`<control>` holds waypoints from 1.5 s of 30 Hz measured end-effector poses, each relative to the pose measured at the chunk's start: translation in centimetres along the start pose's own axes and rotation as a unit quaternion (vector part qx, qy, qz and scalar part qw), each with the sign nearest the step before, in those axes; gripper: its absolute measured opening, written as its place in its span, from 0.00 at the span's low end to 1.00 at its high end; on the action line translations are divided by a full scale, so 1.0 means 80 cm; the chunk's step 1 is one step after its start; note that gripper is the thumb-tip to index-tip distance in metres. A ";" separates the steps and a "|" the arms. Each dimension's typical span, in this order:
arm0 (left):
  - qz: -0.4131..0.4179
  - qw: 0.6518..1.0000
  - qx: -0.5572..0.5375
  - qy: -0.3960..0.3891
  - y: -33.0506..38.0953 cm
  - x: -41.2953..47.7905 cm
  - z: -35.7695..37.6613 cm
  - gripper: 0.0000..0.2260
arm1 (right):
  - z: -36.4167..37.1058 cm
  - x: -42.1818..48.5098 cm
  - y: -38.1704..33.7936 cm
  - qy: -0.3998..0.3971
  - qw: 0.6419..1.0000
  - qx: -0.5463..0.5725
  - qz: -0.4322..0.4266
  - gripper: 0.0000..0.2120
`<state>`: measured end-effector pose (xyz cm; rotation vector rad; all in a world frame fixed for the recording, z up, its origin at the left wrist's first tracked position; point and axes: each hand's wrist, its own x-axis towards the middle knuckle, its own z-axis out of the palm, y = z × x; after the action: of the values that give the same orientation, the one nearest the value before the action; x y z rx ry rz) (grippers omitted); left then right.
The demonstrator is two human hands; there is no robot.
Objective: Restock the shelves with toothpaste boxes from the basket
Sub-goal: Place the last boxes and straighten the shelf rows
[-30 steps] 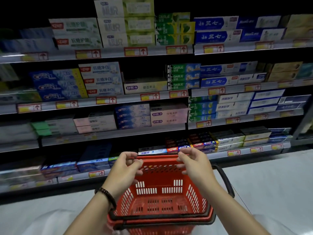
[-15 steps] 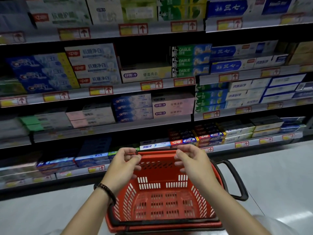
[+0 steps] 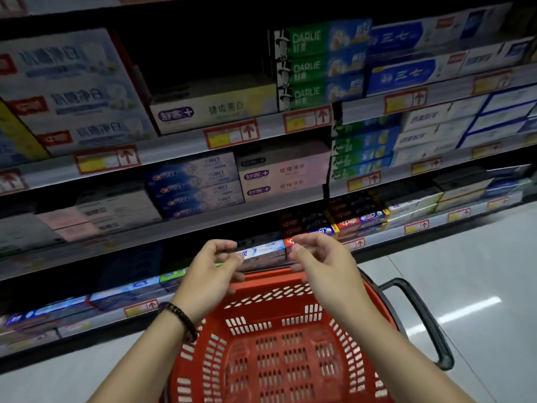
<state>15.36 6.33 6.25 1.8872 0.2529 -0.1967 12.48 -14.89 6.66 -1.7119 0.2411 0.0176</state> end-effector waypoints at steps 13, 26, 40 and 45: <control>-0.067 0.995 0.036 -0.067 0.180 -0.090 -0.070 0.04 | -0.025 -0.065 -0.193 0.006 0.995 -0.005 0.099 0.03; -0.149 0.988 0.014 -0.036 0.402 -0.246 -0.173 0.05 | -0.083 -0.160 -0.440 0.002 0.989 -0.037 0.143 0.03; -0.160 0.986 -0.049 0.008 0.463 -0.326 -0.274 0.05 | -0.038 -0.232 -0.544 -0.033 0.981 -0.075 0.176 0.04; -0.176 0.983 -0.031 -0.033 0.465 -0.314 -0.339 0.05 | 0.019 -0.239 -0.575 -0.010 0.979 -0.025 0.202 0.05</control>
<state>1.60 18.40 55.40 1.7596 0.5419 -0.4842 1.78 -4.31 54.22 -1.6874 0.5733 0.3424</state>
